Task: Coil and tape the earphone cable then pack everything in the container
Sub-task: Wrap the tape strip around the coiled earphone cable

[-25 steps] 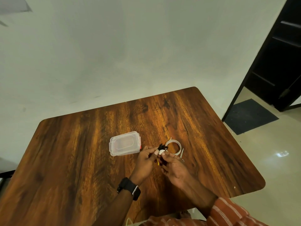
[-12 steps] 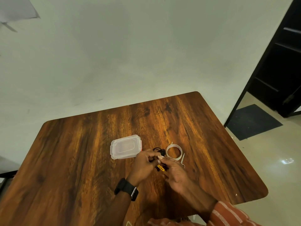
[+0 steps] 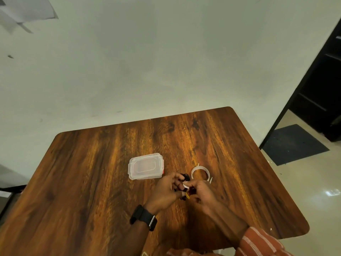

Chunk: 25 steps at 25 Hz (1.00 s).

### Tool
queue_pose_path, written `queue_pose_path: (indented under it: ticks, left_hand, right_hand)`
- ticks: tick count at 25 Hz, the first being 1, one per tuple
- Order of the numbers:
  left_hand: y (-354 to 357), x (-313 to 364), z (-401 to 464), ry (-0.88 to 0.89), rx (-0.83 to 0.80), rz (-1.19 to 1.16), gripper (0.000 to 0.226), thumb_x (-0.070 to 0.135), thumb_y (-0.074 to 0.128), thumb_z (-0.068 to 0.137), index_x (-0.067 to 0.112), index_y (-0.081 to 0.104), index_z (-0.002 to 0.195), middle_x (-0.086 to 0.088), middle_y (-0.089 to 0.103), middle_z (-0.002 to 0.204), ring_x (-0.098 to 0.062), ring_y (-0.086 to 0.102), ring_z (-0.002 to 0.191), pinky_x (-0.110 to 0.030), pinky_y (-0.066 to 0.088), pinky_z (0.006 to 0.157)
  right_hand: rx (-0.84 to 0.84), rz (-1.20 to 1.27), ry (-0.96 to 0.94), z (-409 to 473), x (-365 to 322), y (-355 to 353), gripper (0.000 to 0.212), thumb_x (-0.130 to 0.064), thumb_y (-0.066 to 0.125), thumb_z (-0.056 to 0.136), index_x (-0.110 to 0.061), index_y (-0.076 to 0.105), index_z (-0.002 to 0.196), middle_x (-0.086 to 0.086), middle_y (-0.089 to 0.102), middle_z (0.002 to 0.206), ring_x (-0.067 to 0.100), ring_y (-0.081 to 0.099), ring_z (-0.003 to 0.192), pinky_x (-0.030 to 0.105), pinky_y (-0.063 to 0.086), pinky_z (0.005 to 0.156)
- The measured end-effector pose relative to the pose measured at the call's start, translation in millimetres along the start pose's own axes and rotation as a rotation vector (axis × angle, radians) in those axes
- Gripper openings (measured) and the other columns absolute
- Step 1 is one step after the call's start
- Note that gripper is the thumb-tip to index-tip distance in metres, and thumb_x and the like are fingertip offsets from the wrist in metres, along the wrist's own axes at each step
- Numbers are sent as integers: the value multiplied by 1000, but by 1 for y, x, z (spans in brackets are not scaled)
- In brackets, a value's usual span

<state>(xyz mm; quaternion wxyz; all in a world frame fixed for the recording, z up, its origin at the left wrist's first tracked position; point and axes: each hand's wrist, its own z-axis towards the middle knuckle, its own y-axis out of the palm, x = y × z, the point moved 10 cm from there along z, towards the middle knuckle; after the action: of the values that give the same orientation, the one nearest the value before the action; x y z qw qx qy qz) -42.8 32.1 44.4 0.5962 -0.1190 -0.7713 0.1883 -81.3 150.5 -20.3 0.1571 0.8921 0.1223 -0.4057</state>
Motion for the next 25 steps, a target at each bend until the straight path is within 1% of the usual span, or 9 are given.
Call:
queue_pose_path:
  ticks: [2, 5, 8, 11, 13, 16, 20, 23, 25]
  left_hand:
    - [-9, -2, -4, -17, 147, -107, 38, 2, 74, 77, 20, 61, 107, -5, 70, 88, -20, 67, 86, -37, 56, 83]
    - [-29, -3, -8, 54, 354, -90, 53, 19, 78, 77, 27, 55, 124, 4, 62, 107, -9, 59, 101, -21, 49, 84]
    - [-13, -13, 4, 40, 115, -277, 72, 41, 72, 79, 29, 42, 143, 15, 56, 133, 2, 51, 123, -18, 41, 100]
    - [-13, -12, 11, 51, 36, -414, 54, 35, 69, 83, 11, 59, 129, -2, 69, 121, -9, 63, 113, -24, 49, 96]
    - [-25, -13, 14, 77, 143, -534, 39, 26, 73, 85, -3, 68, 110, -14, 74, 101, -16, 68, 94, -26, 53, 85]
    - [-40, -26, 20, 26, 270, -677, 30, 24, 74, 79, -1, 73, 95, -13, 74, 84, -20, 69, 80, -37, 55, 79]
    - [-49, -35, 29, -4, 267, -669, 29, 24, 69, 84, 4, 74, 104, -23, 73, 103, -28, 68, 95, -41, 54, 88]
    - [-74, -54, 37, -36, 251, -544, 28, 27, 60, 93, 9, 71, 110, -15, 74, 108, -24, 66, 107, -34, 51, 96]
    - [-109, -76, 50, -85, 326, -144, 36, 28, 69, 89, 18, 61, 123, -4, 69, 120, -22, 61, 115, -39, 49, 102]
  right_hand:
    - [-33, -141, -8, 3, -14, 1, 4, -10, 69, 76, -7, 66, 75, 9, 60, 72, 14, 51, 58, 26, 32, 50]
    - [-147, -360, 58, 15, -31, 8, 18, -8, 65, 84, -4, 62, 67, 10, 57, 72, 13, 51, 61, 19, 37, 48]
    - [-323, -476, -9, 19, -59, 19, 11, -12, 70, 77, -11, 68, 66, -5, 60, 57, 3, 51, 49, 18, 36, 47]
    - [-481, -537, -20, 15, -80, 30, 4, -6, 67, 83, -7, 70, 81, -10, 61, 55, 0, 50, 48, 15, 37, 47]
    - [-448, -509, -70, 22, -94, 28, 2, -9, 72, 80, -10, 74, 81, -5, 67, 67, 5, 54, 62, 22, 39, 59]
    - [-352, -396, -127, 29, -97, 27, 5, -10, 76, 78, -12, 73, 74, 2, 70, 71, 14, 57, 65, 30, 42, 65]
    - [-204, -396, -171, 33, -99, 34, 9, -12, 80, 75, -14, 73, 69, 4, 74, 73, 18, 65, 67, 33, 50, 66]
    - [-147, -576, -241, 35, -119, 43, 11, -18, 80, 75, -9, 76, 79, 1, 73, 72, 15, 63, 69, 30, 49, 63]
    - [-116, -663, -310, 33, -137, 48, 16, -17, 78, 77, -1, 74, 81, 1, 70, 69, 13, 60, 67, 30, 48, 63]
